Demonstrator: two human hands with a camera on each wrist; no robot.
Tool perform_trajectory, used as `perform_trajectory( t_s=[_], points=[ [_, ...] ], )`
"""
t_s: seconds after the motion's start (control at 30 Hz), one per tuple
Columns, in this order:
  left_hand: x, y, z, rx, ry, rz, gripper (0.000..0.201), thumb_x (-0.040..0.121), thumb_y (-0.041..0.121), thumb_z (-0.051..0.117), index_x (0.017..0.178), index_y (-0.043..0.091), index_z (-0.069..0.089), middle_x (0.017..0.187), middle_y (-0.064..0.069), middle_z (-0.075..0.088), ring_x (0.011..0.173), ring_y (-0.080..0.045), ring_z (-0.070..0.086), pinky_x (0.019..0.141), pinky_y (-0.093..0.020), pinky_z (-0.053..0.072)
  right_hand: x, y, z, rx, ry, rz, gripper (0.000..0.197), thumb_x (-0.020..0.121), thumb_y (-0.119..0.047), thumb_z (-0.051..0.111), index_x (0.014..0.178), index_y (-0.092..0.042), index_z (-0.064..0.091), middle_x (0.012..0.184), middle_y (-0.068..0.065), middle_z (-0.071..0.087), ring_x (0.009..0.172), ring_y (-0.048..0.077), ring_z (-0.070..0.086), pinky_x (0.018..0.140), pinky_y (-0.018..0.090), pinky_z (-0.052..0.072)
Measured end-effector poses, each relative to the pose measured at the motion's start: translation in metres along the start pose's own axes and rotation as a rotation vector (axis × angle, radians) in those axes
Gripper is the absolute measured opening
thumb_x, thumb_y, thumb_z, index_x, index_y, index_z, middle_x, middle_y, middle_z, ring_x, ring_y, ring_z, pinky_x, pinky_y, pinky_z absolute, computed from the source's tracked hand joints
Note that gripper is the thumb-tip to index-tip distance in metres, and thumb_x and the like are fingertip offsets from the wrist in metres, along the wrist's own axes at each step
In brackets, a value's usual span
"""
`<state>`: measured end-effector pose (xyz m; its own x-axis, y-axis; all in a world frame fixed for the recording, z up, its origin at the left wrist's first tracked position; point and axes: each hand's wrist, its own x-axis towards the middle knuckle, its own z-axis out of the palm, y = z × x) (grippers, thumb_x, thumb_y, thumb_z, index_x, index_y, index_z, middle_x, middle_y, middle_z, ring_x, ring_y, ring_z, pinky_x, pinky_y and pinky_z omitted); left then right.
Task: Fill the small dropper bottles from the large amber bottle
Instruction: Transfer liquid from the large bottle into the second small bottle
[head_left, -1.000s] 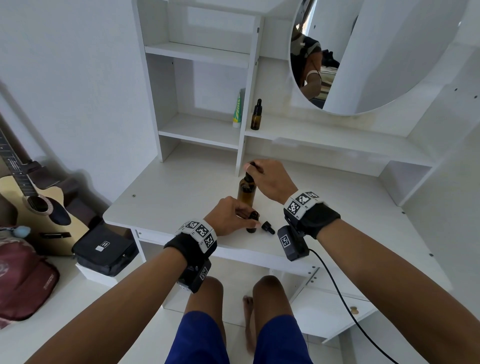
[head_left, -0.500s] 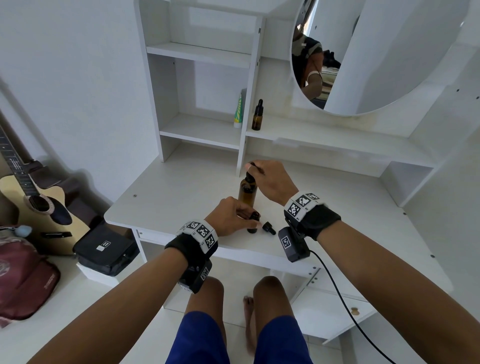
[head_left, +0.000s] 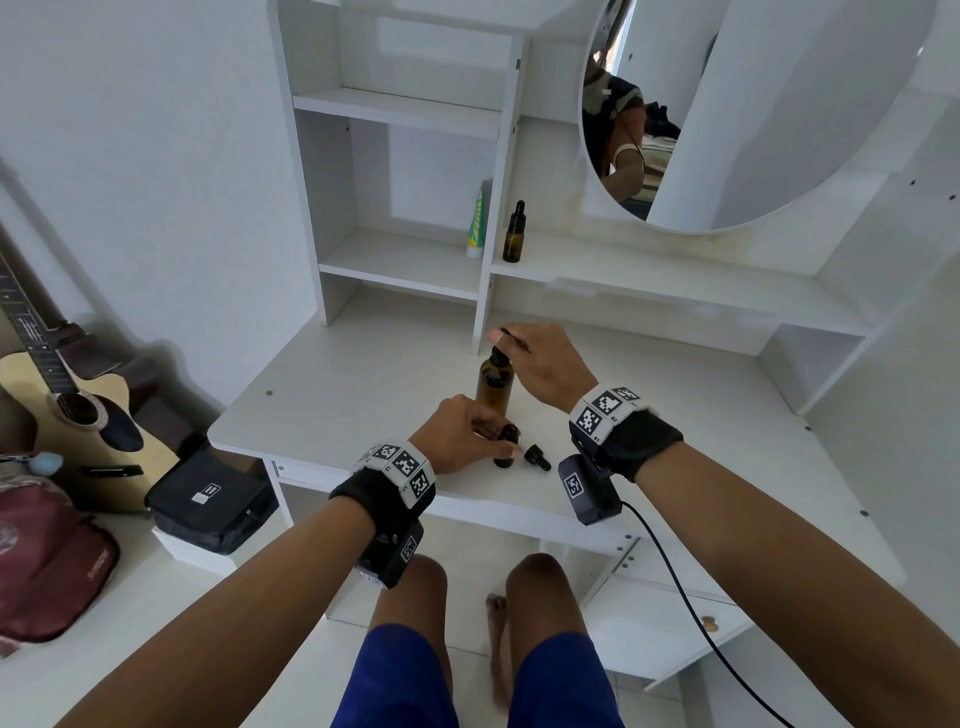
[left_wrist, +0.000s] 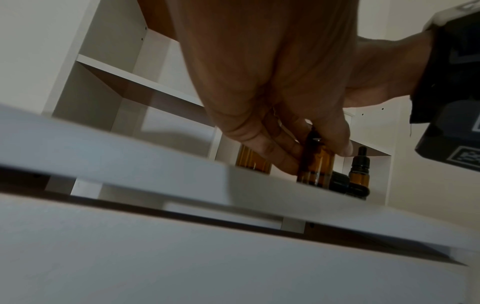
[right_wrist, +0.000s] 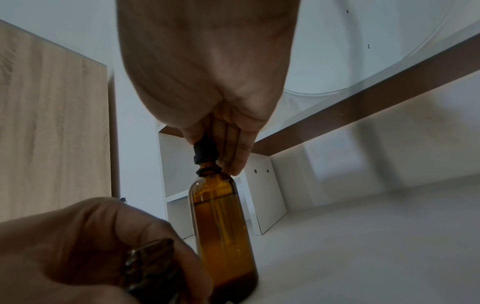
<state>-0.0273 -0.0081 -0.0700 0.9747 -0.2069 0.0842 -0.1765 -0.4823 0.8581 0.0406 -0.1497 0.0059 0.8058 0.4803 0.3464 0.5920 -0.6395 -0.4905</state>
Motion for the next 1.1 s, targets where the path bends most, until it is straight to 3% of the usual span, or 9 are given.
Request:
perform_trajectory(
  t_s=[0.13,0.33,0.53,0.6,0.73,0.9,1.0,1.1],
  points=[
    [-0.0001,-0.0002,0.0003,-0.001,0.004,0.001,0.027,0.074,0.024,0.084,0.098,0.013,0.078,0.093,0.002,0.077,0.084,-0.004,0.071,0.08,-0.012,0.054,0.0006,0.001,0.0008,-0.014,-0.007,0.008,0.047,0.103,-0.029,0.045,0.058,-0.02,0.034,0.054,-0.004,0.039,0.052,0.012,0.033,0.054,0.025,0.028],
    [0.0009,-0.0012,0.0003,0.006,-0.003,0.002,0.026,0.075,0.023,0.084,0.098,0.013,0.078,0.094,0.001,0.077,0.084,-0.005,0.072,0.081,-0.014,0.054,-0.0006,0.0,0.0016,-0.015,0.007,0.028,0.038,0.102,-0.033,0.046,0.066,-0.02,0.048,0.061,-0.007,0.049,0.056,0.007,0.044,0.055,0.017,0.032],
    [0.0005,-0.0009,0.0002,0.002,-0.002,0.004,0.025,0.074,0.022,0.084,0.097,0.014,0.078,0.093,0.002,0.077,0.084,-0.006,0.072,0.082,-0.015,0.055,-0.0003,-0.0009,0.0017,-0.027,0.004,-0.004,0.048,0.103,-0.026,0.044,0.057,-0.023,0.031,0.053,-0.007,0.037,0.05,0.011,0.033,0.052,0.023,0.027],
    [0.0007,-0.0015,0.0001,0.0,-0.002,0.001,0.026,0.074,0.022,0.084,0.098,0.013,0.078,0.093,0.002,0.077,0.084,-0.005,0.072,0.08,-0.013,0.054,0.0003,-0.0007,0.002,-0.019,0.002,0.002,0.046,0.103,-0.027,0.045,0.058,-0.023,0.035,0.054,-0.007,0.04,0.051,0.01,0.035,0.052,0.021,0.028],
    [0.0012,-0.0017,0.0002,-0.007,-0.003,-0.001,0.026,0.075,0.021,0.084,0.098,0.012,0.078,0.093,0.001,0.077,0.083,-0.004,0.072,0.077,-0.01,0.053,0.0005,0.0012,0.0029,-0.01,-0.002,0.008,0.036,0.101,-0.032,0.046,0.071,-0.016,0.058,0.064,-0.001,0.057,0.059,0.013,0.049,0.057,0.017,0.034],
    [0.0014,-0.0015,0.0004,-0.003,0.003,-0.005,0.027,0.075,0.021,0.084,0.099,0.012,0.078,0.093,0.001,0.077,0.084,-0.005,0.072,0.077,-0.01,0.052,0.0009,0.0003,0.0032,-0.043,0.007,-0.005,0.049,0.103,-0.026,0.043,0.056,-0.022,0.031,0.052,-0.005,0.036,0.05,0.012,0.032,0.054,0.027,0.027],
    [0.0011,-0.0014,0.0005,-0.004,-0.003,-0.006,0.026,0.075,0.02,0.083,0.1,0.012,0.078,0.094,0.002,0.076,0.084,-0.004,0.072,0.077,-0.009,0.052,0.0003,-0.0015,0.0013,-0.037,0.001,-0.004,0.049,0.103,-0.026,0.044,0.056,-0.022,0.032,0.052,-0.005,0.037,0.049,0.01,0.033,0.052,0.023,0.027],
    [0.0009,-0.0012,0.0004,-0.004,0.0,-0.006,0.026,0.075,0.021,0.083,0.099,0.012,0.078,0.094,0.002,0.077,0.084,-0.004,0.071,0.078,-0.009,0.052,0.0003,-0.0014,0.0007,-0.008,-0.009,0.026,0.045,0.102,-0.03,0.046,0.058,-0.021,0.043,0.055,-0.005,0.045,0.051,0.009,0.039,0.053,0.018,0.029]
  ],
)
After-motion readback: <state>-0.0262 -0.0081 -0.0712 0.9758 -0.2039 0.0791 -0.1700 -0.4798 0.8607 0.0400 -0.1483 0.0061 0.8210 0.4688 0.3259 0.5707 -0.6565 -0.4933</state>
